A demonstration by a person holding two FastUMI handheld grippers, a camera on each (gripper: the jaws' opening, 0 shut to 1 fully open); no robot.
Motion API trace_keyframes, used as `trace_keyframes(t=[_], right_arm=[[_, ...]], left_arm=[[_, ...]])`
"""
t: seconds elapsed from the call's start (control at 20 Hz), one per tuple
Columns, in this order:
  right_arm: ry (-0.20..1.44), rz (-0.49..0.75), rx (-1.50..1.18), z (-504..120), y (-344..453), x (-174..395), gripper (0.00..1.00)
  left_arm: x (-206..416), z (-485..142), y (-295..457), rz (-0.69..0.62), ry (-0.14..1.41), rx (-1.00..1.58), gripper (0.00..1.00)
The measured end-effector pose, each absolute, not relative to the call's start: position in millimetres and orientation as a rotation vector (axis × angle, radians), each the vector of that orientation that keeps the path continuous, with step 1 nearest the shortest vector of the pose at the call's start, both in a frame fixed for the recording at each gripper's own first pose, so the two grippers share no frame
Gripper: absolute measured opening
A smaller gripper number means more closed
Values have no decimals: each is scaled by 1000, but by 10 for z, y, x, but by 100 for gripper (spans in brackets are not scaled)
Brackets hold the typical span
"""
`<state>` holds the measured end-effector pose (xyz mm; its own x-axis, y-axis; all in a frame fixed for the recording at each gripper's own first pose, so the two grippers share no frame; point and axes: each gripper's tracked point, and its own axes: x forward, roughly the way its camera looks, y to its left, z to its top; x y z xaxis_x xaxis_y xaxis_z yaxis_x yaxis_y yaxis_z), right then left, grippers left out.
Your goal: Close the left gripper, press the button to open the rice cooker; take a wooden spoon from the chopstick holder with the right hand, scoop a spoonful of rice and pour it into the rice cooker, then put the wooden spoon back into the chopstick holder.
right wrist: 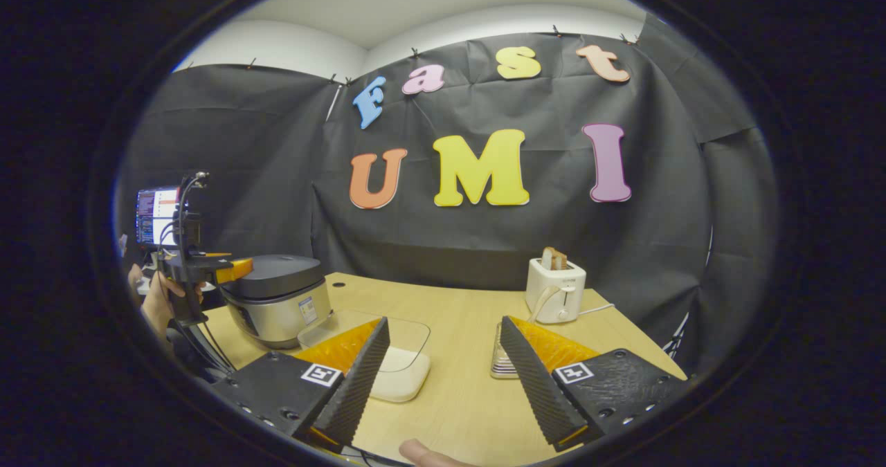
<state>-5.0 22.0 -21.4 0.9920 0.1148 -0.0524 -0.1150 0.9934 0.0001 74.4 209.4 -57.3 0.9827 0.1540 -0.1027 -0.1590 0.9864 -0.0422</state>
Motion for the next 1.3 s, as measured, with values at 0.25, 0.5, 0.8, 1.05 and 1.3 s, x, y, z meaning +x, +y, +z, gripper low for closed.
trace_keyframes(t=[0.25, 0.5, 0.8, 1.05, 1.3], right_arm=[[55, 120, -5, -229, 222, -38, 91], [62, 115, -5, -218, 194, -43, 92], [68, 91, 16, -169, 141, -64, 92], [42, 67, -4, -9, 53, -254, 96], [5, 50, -23, 256, 8, -501, 95]], left_arm=[[743, -655, 2067, 161, 109, -52, 94], [709, -592, 2057, 188, 77, -34, 92], [449, -257, 1895, 227, 63, -3, 87], [95, 261, 1468, 202, -9, 6, 87], [-267, 517, 905, 143, -20, -31, 87]])
